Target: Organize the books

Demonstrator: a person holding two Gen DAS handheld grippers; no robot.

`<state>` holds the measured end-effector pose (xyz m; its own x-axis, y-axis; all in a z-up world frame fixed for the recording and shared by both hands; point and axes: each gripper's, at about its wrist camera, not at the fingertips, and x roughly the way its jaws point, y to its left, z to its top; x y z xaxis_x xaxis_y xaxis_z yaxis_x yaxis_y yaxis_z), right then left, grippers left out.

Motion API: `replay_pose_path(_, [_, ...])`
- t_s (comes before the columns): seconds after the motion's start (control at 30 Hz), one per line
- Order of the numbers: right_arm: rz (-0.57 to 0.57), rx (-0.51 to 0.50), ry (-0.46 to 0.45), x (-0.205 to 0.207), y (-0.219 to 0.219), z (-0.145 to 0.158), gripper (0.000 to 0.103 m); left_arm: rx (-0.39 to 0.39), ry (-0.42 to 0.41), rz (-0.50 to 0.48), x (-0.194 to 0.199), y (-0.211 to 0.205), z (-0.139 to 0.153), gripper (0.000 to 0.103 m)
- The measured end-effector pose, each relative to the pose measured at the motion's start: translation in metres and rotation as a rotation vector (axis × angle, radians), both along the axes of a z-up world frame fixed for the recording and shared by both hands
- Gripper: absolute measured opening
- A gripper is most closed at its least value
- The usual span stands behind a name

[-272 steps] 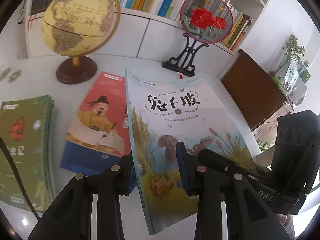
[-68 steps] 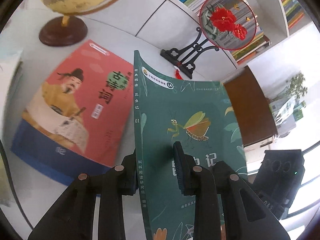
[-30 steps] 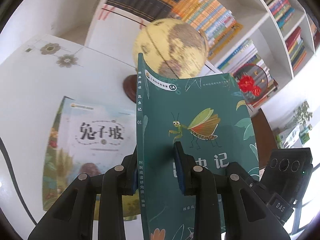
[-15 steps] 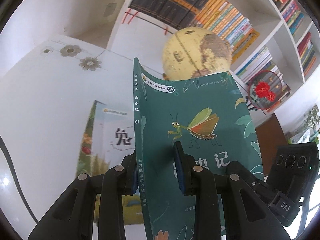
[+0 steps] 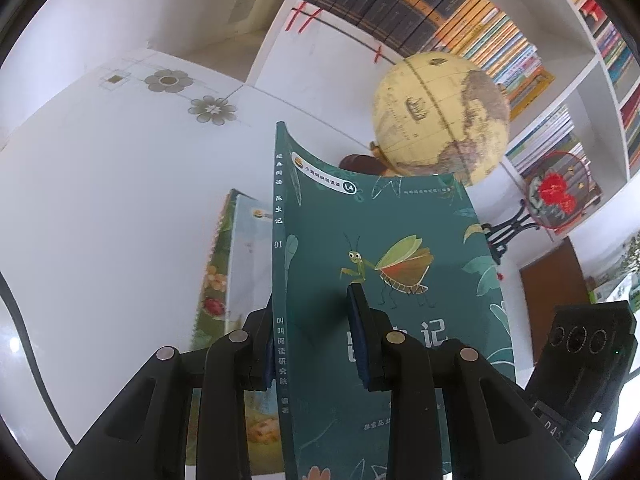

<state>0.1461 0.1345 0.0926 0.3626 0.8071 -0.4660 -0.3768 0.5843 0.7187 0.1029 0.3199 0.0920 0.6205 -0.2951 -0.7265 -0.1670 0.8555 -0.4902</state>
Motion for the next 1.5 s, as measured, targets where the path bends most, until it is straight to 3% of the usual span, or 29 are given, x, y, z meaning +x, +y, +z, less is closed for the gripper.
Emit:
replay_pose_path(0.33, [-0.030, -0.007, 0.043, 0.006, 0.007, -0.015, 0.010, 0.024, 0.039, 0.010, 0.007, 0.014, -0.013, 0.028])
replay_pose_path(0.5, [-0.050, -0.044, 0.045, 0.005, 0.012, -0.021, 0.010, 0.105, 0.078, 0.049, 0.005, 0.020, -0.020, 0.029])
replay_pose_path(0.63, [-0.073, -0.081, 0.074, 0.004, 0.017, -0.029, 0.010, 0.061, 0.080, 0.063, 0.001, 0.028, -0.027, 0.033])
replay_pose_path(0.73, [-0.106, -0.075, 0.140, 0.008, 0.014, -0.037, 0.023, 0.049, 0.092, 0.079, -0.003, 0.030, -0.027, 0.033])
replay_pose_path(0.8, [-0.130, -0.084, 0.164, 0.008, 0.011, -0.040, 0.061, 0.049, 0.088, 0.080, -0.007, 0.029, -0.024, 0.038])
replay_pose_path(0.83, [-0.136, -0.083, 0.173, 0.008, 0.010, -0.041, 0.064, 0.055, 0.085, 0.081, -0.008, 0.029, -0.023, 0.038])
replay_pose_path(1.1, [-0.162, -0.024, 0.227, 0.004, -0.012, -0.046, 0.065, 0.084, 0.106, 0.080, -0.013, 0.021, -0.021, 0.038])
replay_pose_path(1.33, [-0.239, -0.049, 0.224, -0.002, -0.042, -0.052, 0.069, 0.084, 0.099, 0.077, -0.018, 0.008, -0.016, 0.038])
replay_pose_path(1.5, [-0.220, -0.046, 0.261, -0.003, -0.046, -0.063, 0.069, 0.095, 0.102, 0.065, -0.015, -0.005, -0.014, 0.038])
